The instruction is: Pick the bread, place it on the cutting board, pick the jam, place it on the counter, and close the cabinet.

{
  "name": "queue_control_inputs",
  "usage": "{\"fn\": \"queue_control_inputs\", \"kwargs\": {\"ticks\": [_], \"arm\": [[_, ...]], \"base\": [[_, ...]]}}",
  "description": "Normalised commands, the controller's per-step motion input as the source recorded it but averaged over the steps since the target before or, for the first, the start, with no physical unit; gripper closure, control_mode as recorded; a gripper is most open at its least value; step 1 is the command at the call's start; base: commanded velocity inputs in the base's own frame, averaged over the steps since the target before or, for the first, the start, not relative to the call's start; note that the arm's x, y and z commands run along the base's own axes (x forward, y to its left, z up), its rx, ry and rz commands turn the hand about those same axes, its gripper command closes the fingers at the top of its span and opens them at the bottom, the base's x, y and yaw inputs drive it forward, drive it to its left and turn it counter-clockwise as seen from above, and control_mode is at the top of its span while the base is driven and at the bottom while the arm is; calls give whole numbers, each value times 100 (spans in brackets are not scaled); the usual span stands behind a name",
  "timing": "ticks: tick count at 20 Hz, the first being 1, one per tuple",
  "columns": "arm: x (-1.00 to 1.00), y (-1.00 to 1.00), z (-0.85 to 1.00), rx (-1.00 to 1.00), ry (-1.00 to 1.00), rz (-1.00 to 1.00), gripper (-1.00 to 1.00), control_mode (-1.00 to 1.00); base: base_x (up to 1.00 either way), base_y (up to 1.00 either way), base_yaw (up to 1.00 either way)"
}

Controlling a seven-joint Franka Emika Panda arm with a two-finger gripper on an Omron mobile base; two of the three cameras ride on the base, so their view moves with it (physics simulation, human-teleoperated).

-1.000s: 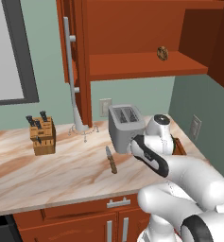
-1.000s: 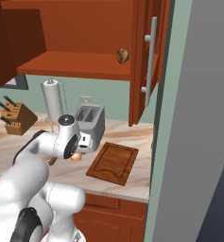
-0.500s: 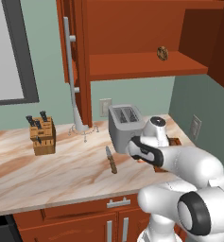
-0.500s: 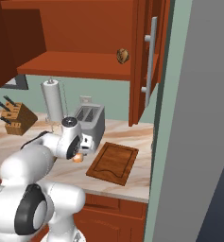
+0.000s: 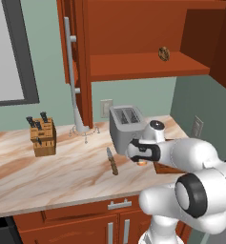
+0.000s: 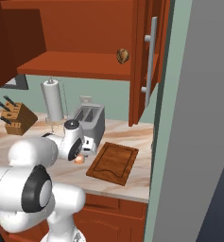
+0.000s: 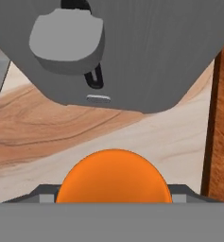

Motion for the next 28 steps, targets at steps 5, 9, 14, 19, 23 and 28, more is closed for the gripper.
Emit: {"fn": "queue_control_inputs", "kwargs": {"ticks": [5,9,14,19,23,28], "arm": [[0,0,-27,0,-4,0,100,-100],[0,0,-23,0,-4,0,100,-100],[0,0,-33,0,-3,0,100,-100],[0,0,-36,0,-1,0,100,-100],[-1,0,-34,0,0,0,100,-100],[-4,0,-7,0,-2,0,100,-100]], "base": [[0,0,0],[0,0,0],[0,0,0],[0,0,0],[0,0,0],[0,0,0]]}}
